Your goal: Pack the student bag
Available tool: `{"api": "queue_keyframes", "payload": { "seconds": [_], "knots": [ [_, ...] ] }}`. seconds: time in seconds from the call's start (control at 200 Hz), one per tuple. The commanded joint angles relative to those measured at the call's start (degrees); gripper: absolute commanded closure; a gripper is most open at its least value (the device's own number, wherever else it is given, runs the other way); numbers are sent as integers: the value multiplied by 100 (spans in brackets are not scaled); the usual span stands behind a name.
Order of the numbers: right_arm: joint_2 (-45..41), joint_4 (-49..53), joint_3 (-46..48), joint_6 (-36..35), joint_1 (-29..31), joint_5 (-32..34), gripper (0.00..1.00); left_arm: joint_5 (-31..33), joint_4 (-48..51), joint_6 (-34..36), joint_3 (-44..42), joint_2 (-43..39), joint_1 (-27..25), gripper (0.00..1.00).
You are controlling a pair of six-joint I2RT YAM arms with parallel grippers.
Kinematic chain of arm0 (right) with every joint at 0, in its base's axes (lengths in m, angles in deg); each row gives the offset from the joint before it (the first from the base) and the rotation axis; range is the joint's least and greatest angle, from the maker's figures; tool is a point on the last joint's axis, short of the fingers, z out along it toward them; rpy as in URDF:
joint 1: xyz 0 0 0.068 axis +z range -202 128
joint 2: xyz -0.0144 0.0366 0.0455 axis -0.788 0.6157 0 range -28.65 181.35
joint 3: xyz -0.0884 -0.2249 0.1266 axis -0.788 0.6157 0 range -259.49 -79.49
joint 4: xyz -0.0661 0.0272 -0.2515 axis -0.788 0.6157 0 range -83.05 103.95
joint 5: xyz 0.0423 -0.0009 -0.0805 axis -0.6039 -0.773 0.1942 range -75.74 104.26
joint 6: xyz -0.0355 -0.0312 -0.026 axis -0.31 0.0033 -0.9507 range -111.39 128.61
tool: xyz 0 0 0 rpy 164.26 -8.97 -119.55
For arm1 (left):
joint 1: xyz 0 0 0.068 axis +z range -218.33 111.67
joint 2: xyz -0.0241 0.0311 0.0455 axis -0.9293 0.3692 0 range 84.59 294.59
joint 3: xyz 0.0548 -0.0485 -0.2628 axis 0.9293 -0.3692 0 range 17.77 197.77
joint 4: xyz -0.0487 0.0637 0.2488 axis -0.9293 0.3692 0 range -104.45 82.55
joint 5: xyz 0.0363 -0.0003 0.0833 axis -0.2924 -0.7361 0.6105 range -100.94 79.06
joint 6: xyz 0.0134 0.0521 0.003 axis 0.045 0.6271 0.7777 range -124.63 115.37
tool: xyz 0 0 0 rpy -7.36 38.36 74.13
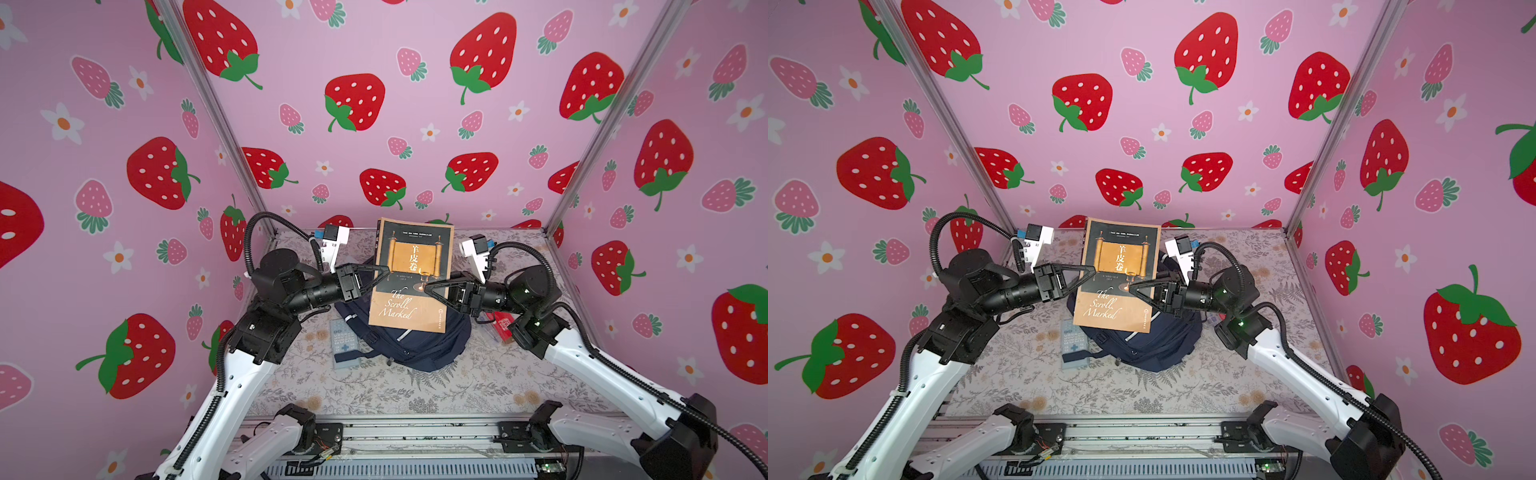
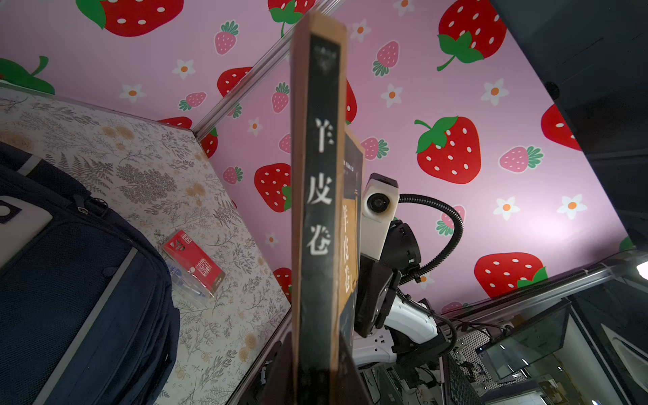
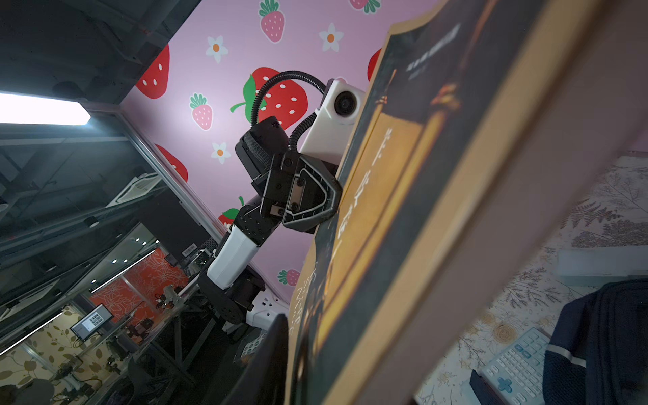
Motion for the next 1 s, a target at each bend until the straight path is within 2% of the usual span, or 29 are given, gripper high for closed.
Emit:
{"api": "queue_keyframes", "payload": {
  "seconds": [0.0,0.16,0.225,0.235,0.315,0.345,0.395,0.505,0.54,0.62,0.68,0.875,0.995],
  "knots": [
    [-122,-414,-6,-100,-66,264,73,-219,321,416,142,-55,9,100],
    [-132,-241,25,-184,-75,318,97,-157,729,1025,108,-45,13,100],
    [-176,-107,69,-211,-121,448,100,32,1115,1385,189,3,8,99],
    [-181,-79,73,-212,-126,478,100,79,1182,1429,211,18,6,97],
    [-251,470,11,-377,-224,806,100,636,1844,2001,451,186,-5,50],
    [-282,822,-61,-570,-241,1006,100,891,2130,2223,572,286,-36,41],
    [-360,1697,-229,-1017,-242,1491,100,1362,2525,2481,779,480,-77,35],
    [-501,3098,-369,-1421,-293,2789,100,2769,3142,2818,1206,939,-416,32],
    [-516,3611,-450,-1483,-302,3386,100,3177,3175,2924,1268,1057,-586,31],
    [-477,4795,-654,-1542,-425,4555,100,4059,3220,3304,1410,1377,-1135,30],
    [-450,5546,-738,-1512,-561,5349,100,4427,3214,3560,1516,1695,-1545,30],
    [-843,6612,-614,-1365,-1127,6259,100,5321,3673,3778,2214,3286,-2470,31],
    [-993,7178,-552,-1170,-1420,6757,100,5662,3897,3976,2624,4230,-2906,26]
  ]
}}
